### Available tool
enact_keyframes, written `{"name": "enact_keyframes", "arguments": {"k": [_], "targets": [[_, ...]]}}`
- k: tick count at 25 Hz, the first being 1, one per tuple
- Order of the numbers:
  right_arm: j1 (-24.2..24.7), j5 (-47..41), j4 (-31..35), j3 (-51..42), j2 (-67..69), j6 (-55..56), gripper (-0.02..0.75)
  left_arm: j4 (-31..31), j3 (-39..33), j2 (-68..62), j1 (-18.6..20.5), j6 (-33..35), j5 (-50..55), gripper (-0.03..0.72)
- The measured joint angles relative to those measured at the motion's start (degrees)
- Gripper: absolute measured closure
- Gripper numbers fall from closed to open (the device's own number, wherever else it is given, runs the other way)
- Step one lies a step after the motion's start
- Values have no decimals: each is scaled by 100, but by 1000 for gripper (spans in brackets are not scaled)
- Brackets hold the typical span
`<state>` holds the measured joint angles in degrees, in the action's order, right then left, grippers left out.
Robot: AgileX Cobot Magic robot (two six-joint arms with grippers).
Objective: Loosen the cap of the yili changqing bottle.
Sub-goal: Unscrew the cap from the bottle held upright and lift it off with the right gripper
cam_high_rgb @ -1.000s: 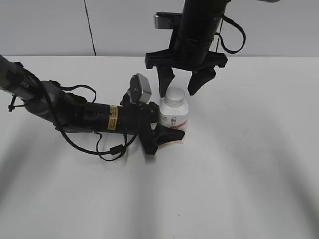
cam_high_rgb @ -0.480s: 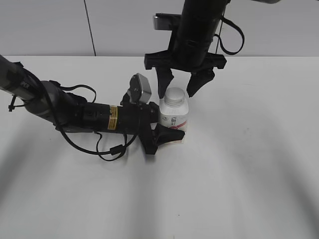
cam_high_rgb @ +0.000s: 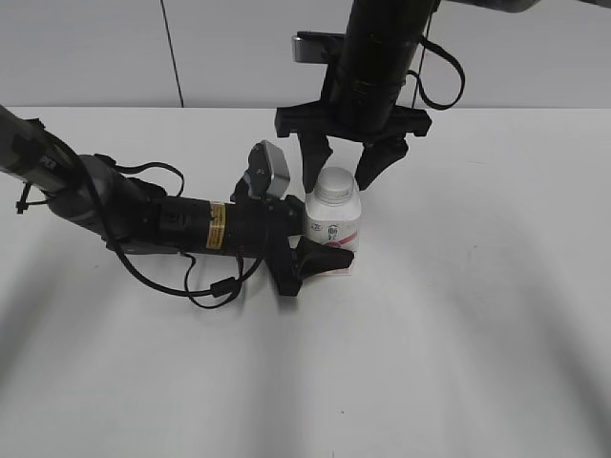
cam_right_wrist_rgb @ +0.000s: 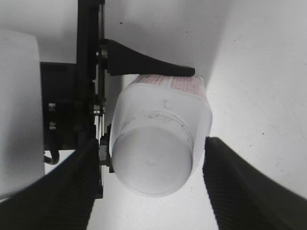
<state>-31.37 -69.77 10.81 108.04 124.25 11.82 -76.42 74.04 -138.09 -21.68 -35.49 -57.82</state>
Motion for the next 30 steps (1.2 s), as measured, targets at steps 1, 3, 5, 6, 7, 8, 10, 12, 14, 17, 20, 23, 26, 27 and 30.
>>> {"name": "enact_keyframes", "arguments": {"k": [1,3,5,6,7,8,10,12,14,17,20,23,26,27,30], "targets": [[0,0,6,0,0,0,217,0,0,0,0,0,0,284],[0,0,12,0,2,0,255,0,0,0,0,0,0,284],[0,0,17,0,2,0,307,0,0,0,0,0,0,284],[0,0,17,0,2,0,328,0,0,0,0,0,0,284],[0,0,17,0,2,0,345,0,0,0,0,0,0,284],[0,0,17,0,2,0,347,0,0,0,0,0,0,284],[0,0,17,0,2,0,347,0,0,0,0,0,0,284],[0,0,6,0,2,-26,347,0,0,0,0,-5,0,284],[0,0,-6,0,2,-167,347,0,0,0,0,-5,0,284],[0,0,-13,0,2,-734,348,0,0,0,0,-5,0,284],[0,0,-20,0,2,-1560,348,0,0,0,0,-5,0,284],[0,0,-26,0,2,-2452,348,0,0,0,0,-5,0,284],[0,0,-26,0,2,-3358,348,0,0,0,0,-5,0,284],[0,0,-26,0,2,-3676,348,0,0,0,0,-5,0,284],[0,0,-26,0,2,-4566,348,-6,0,0,0,-5,0,284]]}}
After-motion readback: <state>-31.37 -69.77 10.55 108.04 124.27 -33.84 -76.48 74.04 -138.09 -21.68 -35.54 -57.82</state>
